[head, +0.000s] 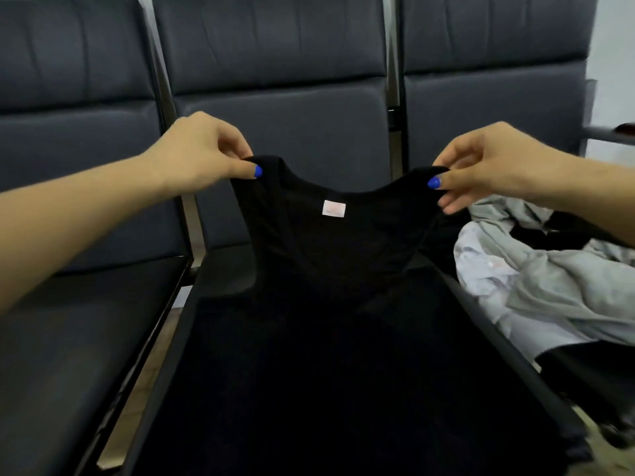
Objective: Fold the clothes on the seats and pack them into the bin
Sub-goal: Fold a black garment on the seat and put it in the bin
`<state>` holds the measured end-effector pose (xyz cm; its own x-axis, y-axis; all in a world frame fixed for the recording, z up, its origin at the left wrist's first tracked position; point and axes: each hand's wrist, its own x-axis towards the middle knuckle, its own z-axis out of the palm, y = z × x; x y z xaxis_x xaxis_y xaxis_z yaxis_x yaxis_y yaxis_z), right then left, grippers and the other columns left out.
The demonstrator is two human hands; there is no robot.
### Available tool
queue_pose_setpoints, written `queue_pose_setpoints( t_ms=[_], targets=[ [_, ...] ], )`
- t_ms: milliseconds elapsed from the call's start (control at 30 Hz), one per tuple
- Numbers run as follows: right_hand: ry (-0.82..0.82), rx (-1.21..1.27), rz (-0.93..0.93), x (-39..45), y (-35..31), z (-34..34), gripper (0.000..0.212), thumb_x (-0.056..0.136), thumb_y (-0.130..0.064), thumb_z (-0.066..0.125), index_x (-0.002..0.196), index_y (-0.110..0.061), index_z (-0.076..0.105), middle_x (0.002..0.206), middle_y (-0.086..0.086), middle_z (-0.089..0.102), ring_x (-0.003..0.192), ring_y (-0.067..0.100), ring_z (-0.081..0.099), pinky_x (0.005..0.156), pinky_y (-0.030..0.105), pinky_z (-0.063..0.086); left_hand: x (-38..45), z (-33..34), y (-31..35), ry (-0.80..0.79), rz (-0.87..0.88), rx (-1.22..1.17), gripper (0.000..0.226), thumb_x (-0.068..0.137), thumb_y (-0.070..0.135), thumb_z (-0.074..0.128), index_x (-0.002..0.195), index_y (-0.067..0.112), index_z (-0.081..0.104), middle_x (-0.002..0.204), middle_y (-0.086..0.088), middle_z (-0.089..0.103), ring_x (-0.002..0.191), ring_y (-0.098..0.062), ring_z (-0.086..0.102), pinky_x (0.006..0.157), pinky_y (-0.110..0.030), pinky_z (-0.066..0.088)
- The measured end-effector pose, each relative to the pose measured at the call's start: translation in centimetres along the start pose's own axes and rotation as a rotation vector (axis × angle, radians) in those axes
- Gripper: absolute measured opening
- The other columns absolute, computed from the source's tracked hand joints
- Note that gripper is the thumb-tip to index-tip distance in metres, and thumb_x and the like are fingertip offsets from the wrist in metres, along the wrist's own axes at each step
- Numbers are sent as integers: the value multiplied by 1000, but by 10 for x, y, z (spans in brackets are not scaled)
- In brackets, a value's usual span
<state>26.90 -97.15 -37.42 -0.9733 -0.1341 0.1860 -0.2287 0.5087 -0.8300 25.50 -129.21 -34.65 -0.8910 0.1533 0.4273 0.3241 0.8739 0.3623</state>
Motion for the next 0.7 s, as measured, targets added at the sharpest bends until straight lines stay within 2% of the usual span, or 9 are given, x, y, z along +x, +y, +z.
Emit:
queue_pose_setpoints(
  t_ms=[133,233,300,333,400,433,500,600,700],
  targets=[
    [-76,-52,51,-48,4,-4,10,78,-2,70,86,-2,64,64,9,69,67,25,72,62,30,60,-54,-9,13,-73,62,-14,14,74,23,78,69,28,66,60,10,65,57,3,56,54,-4,38],
    [-184,-75,105,-83,12,3,22,64,-7,74,83,-3,64,63,10,67,64,26,71,63,36,60,-96,0,10,-142,67,-46,20,69,22,82,61,31,66,61,18,63,51,5,53,54,-5,38],
    [-265,-79,147,-107,25,15,18,67,-2,74,82,-3,63,64,10,65,60,24,69,59,36,60,-123,10,4,-217,51,-95,15,67,21,82,65,29,69,62,15,63,47,2,49,50,-6,36],
    [-311,-82,170,-119,33,21,14,72,1,72,82,-4,62,65,9,63,59,23,69,56,35,60,-137,15,-1,-260,44,-122,19,67,22,82,71,35,69,62,13,63,46,1,48,49,-6,36],
    [-419,-128,216,-140,48,34,11,80,0,70,83,-7,62,71,5,61,60,20,67,49,31,56,-161,22,-12,-349,29,-201,17,67,29,83,70,40,70,64,11,64,48,-3,47,51,-11,37],
    [-487,-183,230,-149,55,39,10,81,-4,70,84,-10,62,75,2,61,61,18,66,46,28,53,-171,25,-19,-400,24,-240,13,65,39,83,70,40,70,66,11,65,51,-7,49,54,-18,42],
    [-619,-305,242,-164,64,48,9,84,-13,70,85,-19,63,83,-3,61,63,13,65,46,23,49,-189,31,-31,-534,29,-287,25,57,59,79,71,40,72,72,10,66,58,-13,53,59,-29,47],
    [-771,-391,234,-174,73,60,13,86,-20,69,83,-30,61,88,-10,58,65,12,63,49,22,48,-211,47,-42,-745,41,-335,34,52,67,76,75,43,71,77,12,65,59,-3,52,57,-20,44],
    [-908,-411,232,-173,79,71,9,86,-24,69,88,-31,63,95,-8,63,67,8,61,54,22,50,-227,65,-45,-916,8,-364,25,59,59,78,77,45,70,81,16,65,62,-1,51,59,-16,41]
  ],
)
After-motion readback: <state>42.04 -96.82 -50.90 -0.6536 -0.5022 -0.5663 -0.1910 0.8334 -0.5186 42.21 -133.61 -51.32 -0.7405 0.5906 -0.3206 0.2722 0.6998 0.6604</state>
